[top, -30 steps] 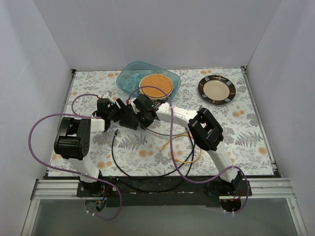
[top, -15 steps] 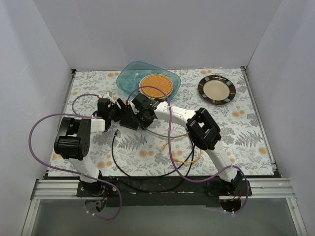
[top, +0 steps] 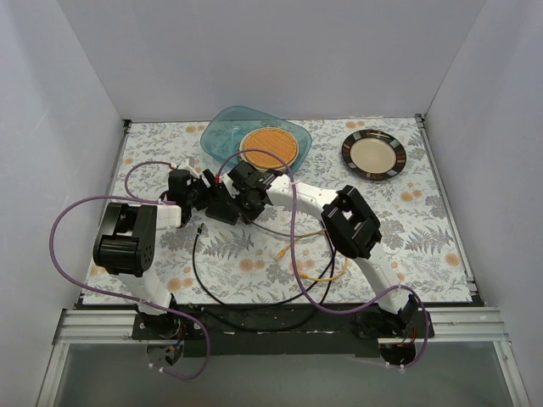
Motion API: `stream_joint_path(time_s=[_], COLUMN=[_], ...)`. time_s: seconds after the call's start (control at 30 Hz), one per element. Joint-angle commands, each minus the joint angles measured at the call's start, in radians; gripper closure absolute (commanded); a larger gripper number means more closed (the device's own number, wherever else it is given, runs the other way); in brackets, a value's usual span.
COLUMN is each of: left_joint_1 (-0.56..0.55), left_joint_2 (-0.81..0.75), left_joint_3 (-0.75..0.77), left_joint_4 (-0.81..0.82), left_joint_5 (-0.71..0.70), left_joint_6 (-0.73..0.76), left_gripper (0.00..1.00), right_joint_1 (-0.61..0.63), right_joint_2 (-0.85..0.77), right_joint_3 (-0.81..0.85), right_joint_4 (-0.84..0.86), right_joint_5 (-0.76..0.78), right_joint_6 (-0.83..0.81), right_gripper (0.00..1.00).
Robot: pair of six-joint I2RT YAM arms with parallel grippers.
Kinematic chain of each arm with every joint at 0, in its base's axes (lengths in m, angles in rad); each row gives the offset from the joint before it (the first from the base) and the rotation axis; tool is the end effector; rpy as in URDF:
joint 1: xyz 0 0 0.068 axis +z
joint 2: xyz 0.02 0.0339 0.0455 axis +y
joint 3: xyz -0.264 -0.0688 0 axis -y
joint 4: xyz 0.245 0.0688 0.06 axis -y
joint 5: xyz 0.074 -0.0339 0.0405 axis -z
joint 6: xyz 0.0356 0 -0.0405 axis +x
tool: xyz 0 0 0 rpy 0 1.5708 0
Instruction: Insert the plug into the switch port
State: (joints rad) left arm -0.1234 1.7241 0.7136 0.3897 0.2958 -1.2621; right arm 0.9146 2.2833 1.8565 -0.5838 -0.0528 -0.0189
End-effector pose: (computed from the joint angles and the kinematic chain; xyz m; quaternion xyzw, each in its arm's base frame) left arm 0.3255 -0.0508 0.1359 -0.4174 0.7772 -0.3897 0.2644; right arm 0.3027 0.3962 0.1737 -0.4388 0.8546 0.1425 0.2381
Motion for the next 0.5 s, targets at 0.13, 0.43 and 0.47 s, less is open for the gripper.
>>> stream_joint_path(time_s=[0.13,0.43,0.47], left_joint_1=[-0.068,-0.067,-0.068], left_joint_2=[0.009,0.011,0.003], left_joint_3=[-0.017,-0.032,-0.034], left_joint_4=[-0.166,-0.169,-0.169], left_joint_5=[0.155,0.129,0.123], left_joint_6=[0.001,0.007,0.006], left_gripper=[0.32,0.32,0.31], right_joint_1=[0.012,0.010,0.010], right_joint_2=[-0.061,-0.091,-0.100], right_joint_3=[-0.077,-0.121,-0.134], right_joint_4=[0.280,0.282,0.283], right_joint_5=[-0.087,-0.035,-0.032], right_joint_6=[-0.118,-0.087,-0.087], right_gripper=[0.99,0.99,0.99])
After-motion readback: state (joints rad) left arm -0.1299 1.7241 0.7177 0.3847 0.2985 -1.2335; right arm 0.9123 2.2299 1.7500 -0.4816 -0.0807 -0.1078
